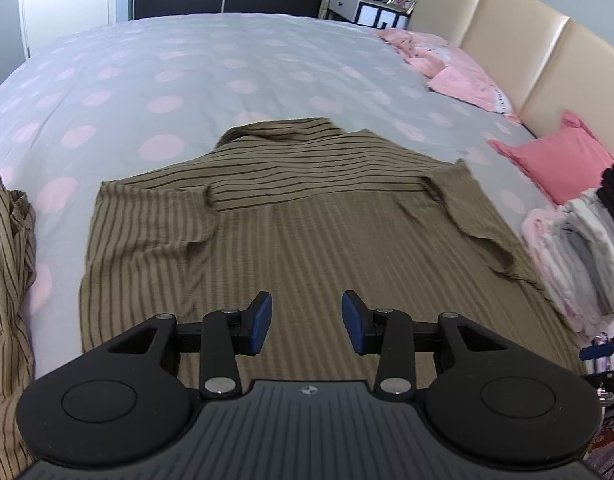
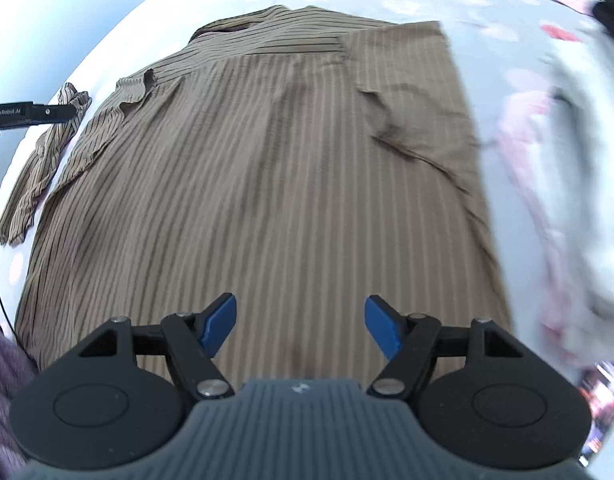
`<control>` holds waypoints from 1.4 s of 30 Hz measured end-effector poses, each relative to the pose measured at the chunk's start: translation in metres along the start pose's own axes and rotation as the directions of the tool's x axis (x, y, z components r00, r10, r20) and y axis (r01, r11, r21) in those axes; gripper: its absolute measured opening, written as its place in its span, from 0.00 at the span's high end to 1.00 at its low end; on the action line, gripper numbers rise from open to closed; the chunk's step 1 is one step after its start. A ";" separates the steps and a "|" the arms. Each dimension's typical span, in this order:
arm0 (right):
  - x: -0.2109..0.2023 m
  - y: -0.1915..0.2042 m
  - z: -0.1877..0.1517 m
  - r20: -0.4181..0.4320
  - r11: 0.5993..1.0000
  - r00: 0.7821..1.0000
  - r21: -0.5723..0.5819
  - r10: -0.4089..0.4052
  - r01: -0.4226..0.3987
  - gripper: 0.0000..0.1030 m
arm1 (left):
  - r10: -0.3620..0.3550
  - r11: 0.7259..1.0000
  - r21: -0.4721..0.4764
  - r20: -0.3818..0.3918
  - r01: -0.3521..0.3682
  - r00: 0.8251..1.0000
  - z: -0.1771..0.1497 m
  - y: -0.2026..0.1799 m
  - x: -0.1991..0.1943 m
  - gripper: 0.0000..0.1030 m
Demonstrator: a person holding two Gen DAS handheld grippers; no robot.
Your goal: Fold clothes
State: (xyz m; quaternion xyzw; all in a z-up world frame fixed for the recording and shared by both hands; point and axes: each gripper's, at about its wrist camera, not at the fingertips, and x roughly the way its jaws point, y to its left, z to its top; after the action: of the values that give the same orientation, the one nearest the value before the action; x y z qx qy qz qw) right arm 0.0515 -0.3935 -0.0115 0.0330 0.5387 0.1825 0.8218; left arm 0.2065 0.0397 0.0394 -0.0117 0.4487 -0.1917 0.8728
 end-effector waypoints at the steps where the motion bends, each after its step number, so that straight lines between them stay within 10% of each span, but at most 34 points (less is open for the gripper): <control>1: -0.007 -0.004 -0.007 -0.007 1.000 1.000 -0.007 -0.009 0.009 0.29 | -0.008 1.000 -0.003 0.002 0.008 1.000 -0.001 -0.005 -0.003 0.65; 13: -0.041 -0.050 -0.097 -0.230 0.979 0.962 -0.170 -0.146 0.108 0.33 | -0.051 0.995 0.083 -0.048 0.055 0.998 -0.013 -0.071 -0.006 0.64; 21: -0.014 -0.081 -0.115 -0.305 0.990 0.945 -0.115 -0.117 0.085 0.58 | -0.060 0.983 0.168 -0.090 0.074 0.994 -0.018 -0.114 0.005 0.64; 28: 0.006 -0.090 -0.112 -0.321 0.988 0.937 -0.107 -0.139 0.110 0.63 | -0.046 0.979 0.193 -0.120 0.069 0.992 -0.020 -0.131 0.016 0.62; 32: 0.005 -0.073 -0.109 -0.312 0.976 0.935 -0.185 -0.169 0.115 0.98 | -0.052 0.981 0.178 -0.135 0.075 0.990 -0.017 -0.137 0.024 0.62; 42: -0.024 -0.016 -0.089 -0.248 0.942 0.950 -0.317 -0.191 0.106 0.99 | -0.111 0.983 0.128 -0.153 0.131 0.982 0.016 -0.159 0.049 0.62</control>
State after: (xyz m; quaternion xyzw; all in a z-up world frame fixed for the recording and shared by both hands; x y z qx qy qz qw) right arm -0.0327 -0.4296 -0.0320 -0.1590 0.6145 0.2018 0.7459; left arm 0.1930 -0.1272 0.0410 0.0351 0.4951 -0.2751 0.8234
